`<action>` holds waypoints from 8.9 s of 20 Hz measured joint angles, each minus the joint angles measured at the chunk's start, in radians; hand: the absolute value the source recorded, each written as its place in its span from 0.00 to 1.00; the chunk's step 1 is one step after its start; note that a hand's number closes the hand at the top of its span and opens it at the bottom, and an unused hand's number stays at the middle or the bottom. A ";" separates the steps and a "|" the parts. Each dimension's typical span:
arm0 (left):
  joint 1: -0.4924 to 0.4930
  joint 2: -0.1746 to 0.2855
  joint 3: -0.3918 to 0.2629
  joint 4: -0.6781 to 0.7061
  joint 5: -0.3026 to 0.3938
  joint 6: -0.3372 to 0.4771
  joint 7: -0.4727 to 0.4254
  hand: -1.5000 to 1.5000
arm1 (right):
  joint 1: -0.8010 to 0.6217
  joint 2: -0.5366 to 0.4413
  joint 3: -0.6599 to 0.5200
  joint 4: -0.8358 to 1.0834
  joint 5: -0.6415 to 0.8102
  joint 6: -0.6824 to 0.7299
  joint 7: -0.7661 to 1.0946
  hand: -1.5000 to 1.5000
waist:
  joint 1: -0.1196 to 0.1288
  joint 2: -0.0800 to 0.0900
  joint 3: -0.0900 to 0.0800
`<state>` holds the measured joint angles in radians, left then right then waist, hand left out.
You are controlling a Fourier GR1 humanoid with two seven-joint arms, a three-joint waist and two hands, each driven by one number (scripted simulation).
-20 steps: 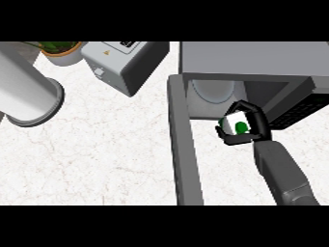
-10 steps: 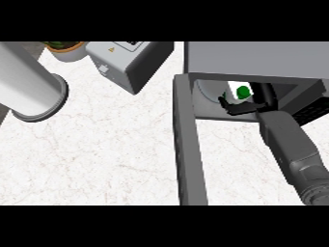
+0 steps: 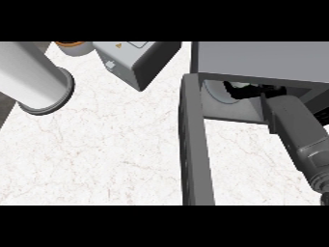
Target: Pick up the milk, place it into the microwave and close the microwave
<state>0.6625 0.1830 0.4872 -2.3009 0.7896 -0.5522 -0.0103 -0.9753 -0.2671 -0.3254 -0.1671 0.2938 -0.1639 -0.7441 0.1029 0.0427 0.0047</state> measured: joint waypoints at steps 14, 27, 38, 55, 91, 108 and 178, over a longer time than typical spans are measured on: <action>-0.066 0.045 -0.004 0.007 0.033 0.005 0.016 0.00 | -0.025 -0.044 -0.040 0.049 -0.020 -0.163 0.036 1.00 | 0.040 0.006 -0.012; -0.104 0.072 0.001 0.019 0.036 0.014 0.028 0.00 | -0.055 -0.089 -0.054 0.083 -0.042 -0.193 0.029 1.00 | 0.077 0.030 -0.008; -0.137 0.105 0.011 0.022 0.009 0.020 0.042 0.00 | -0.061 -0.118 -0.049 0.064 -0.039 -0.189 0.044 1.00 | 0.100 0.055 0.011; -0.196 0.129 -0.016 0.062 -0.028 0.028 0.065 0.00 | -0.111 -0.050 -0.003 0.078 -0.016 -0.124 0.101 0.00 | 0.112 0.053 0.034; -0.172 -0.002 -0.294 0.130 -0.241 -0.122 0.057 0.00 | -0.124 0.049 -0.054 0.088 -0.080 0.070 0.070 0.00 | -0.030 0.000 0.004; -0.311 -0.139 -0.485 0.337 -0.661 -0.167 -0.048 1.00 | 0.207 0.178 -0.040 -0.028 -0.145 0.388 -0.112 0.00 | -0.125 -0.053 -0.006; -1.499 -0.183 -1.392 1.347 -0.317 1.206 -0.194 1.00 | 1.271 -0.156 0.213 -1.801 -0.928 0.757 0.547 0.00 | -0.314 0.002 -0.009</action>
<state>-0.8365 -0.0005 -0.9044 -0.9542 0.4723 0.6533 -0.2039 0.2961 -0.4227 -0.1123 -1.9684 -0.6340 0.5929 -0.1971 -0.2114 0.0445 -0.0047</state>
